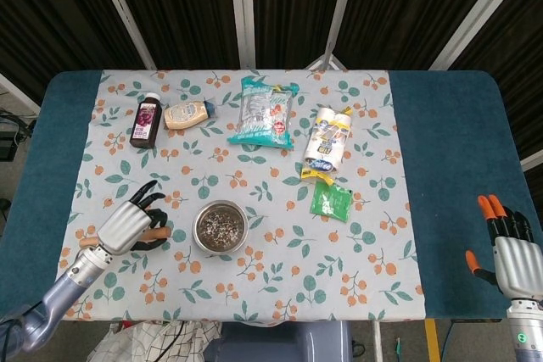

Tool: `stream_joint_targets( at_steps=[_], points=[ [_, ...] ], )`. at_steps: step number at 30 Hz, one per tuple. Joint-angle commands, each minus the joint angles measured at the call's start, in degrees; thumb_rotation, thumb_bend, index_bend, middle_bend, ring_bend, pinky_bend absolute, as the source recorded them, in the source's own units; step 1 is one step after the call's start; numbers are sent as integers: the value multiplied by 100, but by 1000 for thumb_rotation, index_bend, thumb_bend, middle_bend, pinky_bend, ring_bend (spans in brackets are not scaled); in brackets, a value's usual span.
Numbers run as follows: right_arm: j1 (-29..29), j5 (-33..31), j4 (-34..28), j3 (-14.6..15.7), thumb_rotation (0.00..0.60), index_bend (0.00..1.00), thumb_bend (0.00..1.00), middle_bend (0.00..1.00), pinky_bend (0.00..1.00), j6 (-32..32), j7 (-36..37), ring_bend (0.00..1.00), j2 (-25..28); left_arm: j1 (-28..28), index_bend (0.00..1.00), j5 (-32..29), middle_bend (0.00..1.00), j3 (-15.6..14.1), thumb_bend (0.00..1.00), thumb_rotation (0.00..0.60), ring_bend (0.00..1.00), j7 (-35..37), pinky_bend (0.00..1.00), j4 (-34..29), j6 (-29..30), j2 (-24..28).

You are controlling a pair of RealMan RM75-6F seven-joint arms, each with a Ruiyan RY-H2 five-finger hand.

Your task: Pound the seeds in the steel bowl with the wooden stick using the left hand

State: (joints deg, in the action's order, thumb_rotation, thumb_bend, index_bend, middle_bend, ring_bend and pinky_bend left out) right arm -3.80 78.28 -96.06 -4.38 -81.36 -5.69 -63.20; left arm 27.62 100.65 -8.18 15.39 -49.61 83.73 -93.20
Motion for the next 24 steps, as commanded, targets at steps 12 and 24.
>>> stream_joint_targets(
  at_steps=[12, 24],
  points=[
    [11, 15, -5, 4, 600, 0, 370, 0, 0, -8, 6, 0, 12, -70, 348, -45, 289, 37, 345, 600, 124, -153, 20, -382, -26, 259],
    [23, 20, -14, -4, 600, 0, 370, 0, 0, -22, 48, 0, 40, -311, 265, -414, 228, 370, 309, 600, 71, -655, 0, -1673, 266, 928]
  ],
)
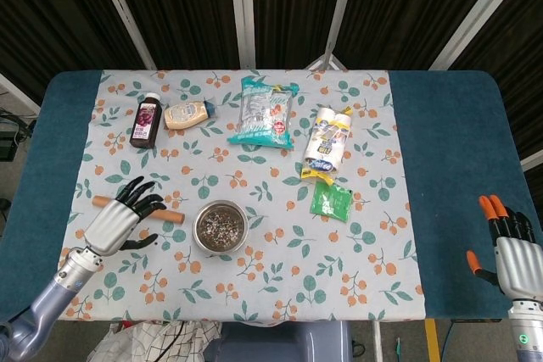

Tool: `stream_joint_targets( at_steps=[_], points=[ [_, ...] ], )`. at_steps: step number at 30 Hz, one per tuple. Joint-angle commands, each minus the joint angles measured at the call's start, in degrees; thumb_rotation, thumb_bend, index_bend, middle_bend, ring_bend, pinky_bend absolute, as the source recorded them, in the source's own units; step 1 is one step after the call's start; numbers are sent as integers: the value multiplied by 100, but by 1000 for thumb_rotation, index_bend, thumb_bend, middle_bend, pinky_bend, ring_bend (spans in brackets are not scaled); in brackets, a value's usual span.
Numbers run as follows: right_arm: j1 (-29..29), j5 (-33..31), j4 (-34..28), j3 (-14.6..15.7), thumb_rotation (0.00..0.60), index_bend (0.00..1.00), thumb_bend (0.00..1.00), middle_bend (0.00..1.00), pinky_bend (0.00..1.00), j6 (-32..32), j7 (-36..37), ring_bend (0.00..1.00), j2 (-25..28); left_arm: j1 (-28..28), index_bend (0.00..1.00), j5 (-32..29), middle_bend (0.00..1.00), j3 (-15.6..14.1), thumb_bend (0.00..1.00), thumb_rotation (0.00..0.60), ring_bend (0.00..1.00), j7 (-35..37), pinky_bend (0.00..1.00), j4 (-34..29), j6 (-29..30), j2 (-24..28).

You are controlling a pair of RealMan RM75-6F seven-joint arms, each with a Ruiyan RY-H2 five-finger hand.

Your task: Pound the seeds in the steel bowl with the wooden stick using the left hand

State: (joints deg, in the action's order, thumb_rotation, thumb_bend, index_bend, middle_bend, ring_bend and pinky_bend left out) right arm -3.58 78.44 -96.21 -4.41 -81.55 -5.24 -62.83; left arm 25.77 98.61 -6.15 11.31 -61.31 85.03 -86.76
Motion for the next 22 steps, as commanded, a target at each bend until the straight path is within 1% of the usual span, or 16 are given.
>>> stream_joint_targets(
  at_steps=[1, 3, 5, 7, 9, 12, 15, 18, 22],
  points=[
    [1, 10, 3, -1, 600, 0, 370, 0, 0, -6, 5, 0, 5, -187, 247, -327, 216, 210, 309, 600, 69, -385, 0, -740, 135, 413],
    [3, 29, 13, 0, 600, 0, 370, 0, 0, -17, 10, 0, 8, -330, 179, -640, 159, 200, 304, 600, 37, -845, 0, -1507, -44, 849],
    [3, 65, 35, 3, 600, 0, 370, 0, 0, -41, -8, 0, 6, -457, 140, -919, 116, 152, 287, 600, 11, -1292, 0, -2195, -190, 1270],
    [1, 118, 69, -1, 600, 0, 370, 0, 0, -88, -45, 0, -3, -615, 106, -1175, 64, 132, 253, 600, 2, -1764, 0, -2782, -165, 1665],
    [5, 196, 120, -5, 600, 0, 370, 0, 0, -166, -95, 0, -24, -813, 57, -1337, 10, 130, 212, 600, 0, -2238, 0, -3184, 41, 1972],
    [11, 266, 163, -4, 600, 0, 370, 0, 0, -231, -125, 0, -47, -1104, 8, -1498, 0, 137, 176, 600, 0, -2535, 0, -3357, 385, 2164],
    [13, 310, 196, -3, 600, 0, 370, 0, 0, -267, -139, 0, -67, -1383, 0, -1598, 0, 107, 159, 600, 0, -2437, 0, -3371, 646, 2262],
    [7, 335, 218, 9, 600, 0, 369, 0, 0, -256, -138, 0, -74, -1565, 0, -1639, 0, 57, 155, 600, 0, -2222, 0, -3318, 723, 2325],
    [-7, 374, 233, 19, 600, 0, 370, 0, 0, -244, -136, 0, -78, -1632, 0, -1714, 0, 141, 155, 600, 0, -2103, 0, -3233, 688, 2317]
  ],
)
